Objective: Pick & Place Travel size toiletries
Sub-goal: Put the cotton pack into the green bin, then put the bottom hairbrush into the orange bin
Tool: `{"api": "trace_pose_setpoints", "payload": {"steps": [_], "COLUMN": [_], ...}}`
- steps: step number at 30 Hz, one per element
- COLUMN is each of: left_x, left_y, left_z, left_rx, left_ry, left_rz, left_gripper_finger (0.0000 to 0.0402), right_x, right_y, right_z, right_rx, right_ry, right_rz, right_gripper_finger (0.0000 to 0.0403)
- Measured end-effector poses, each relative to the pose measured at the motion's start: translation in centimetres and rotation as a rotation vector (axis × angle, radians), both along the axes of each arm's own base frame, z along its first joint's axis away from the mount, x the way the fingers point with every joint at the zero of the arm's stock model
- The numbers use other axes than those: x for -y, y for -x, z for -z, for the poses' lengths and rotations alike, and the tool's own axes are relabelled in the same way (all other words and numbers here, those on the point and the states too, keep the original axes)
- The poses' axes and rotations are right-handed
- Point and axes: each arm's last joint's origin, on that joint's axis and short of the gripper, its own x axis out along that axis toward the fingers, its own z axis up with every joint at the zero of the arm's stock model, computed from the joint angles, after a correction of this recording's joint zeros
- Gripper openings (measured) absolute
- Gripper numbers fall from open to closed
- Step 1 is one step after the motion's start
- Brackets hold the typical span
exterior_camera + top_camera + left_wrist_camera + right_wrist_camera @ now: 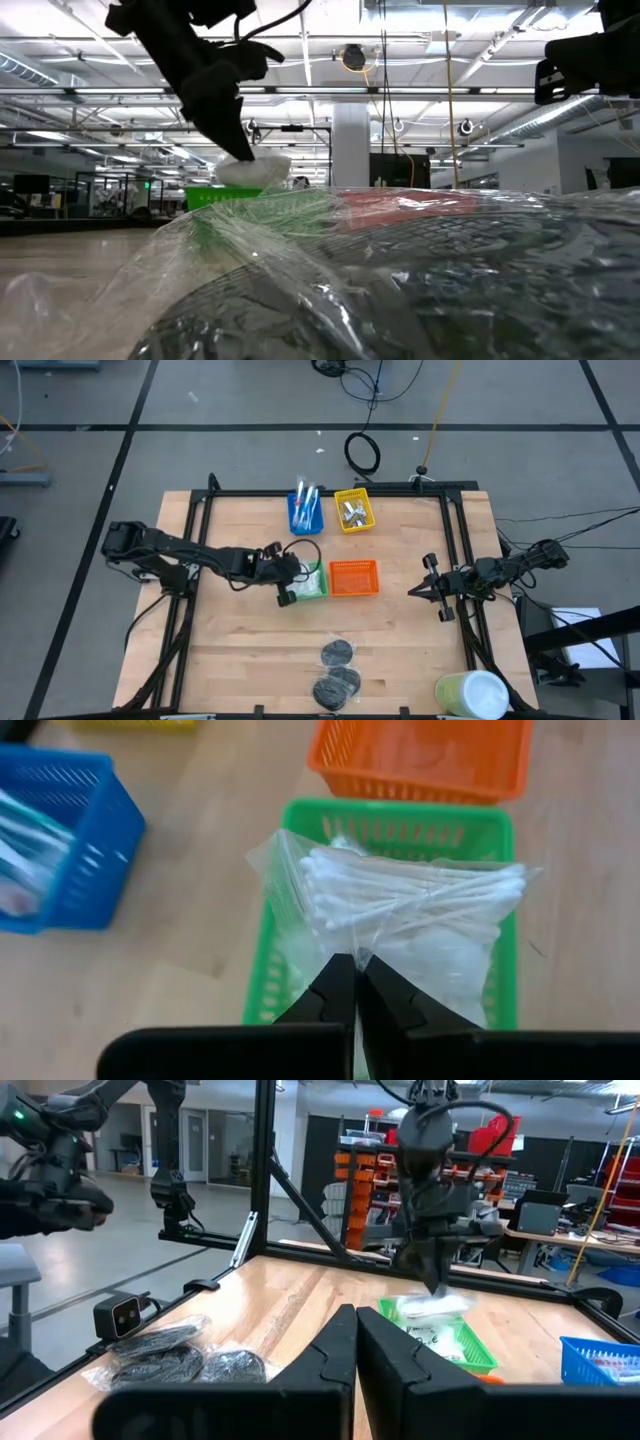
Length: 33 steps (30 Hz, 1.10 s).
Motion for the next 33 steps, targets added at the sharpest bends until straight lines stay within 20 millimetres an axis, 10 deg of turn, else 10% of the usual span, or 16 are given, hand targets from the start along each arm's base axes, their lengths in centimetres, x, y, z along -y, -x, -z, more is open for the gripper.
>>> {"api": "trace_pose_setpoints", "payload": {"steps": [21,33], "left_x": [-0.5,-0.3], "left_y": [1.6,0.0], "left_z": [2.8,-0.4], "left_rx": [-0.079,-0.034], "left_ry": [0.085,0.123], "left_rz": [-0.031,0.015], "left_gripper_finger": [0.0011,0.0179], "right_x": [0.0,0.0], "right_y": [0.0,0.0], "right_z": [0.0,0.0], "right_rx": [-0.001,0.0], "right_ry": [0.0,0.0], "right_rz": [0.0,0.0], "right_gripper_finger": [0.0,0.0]}}
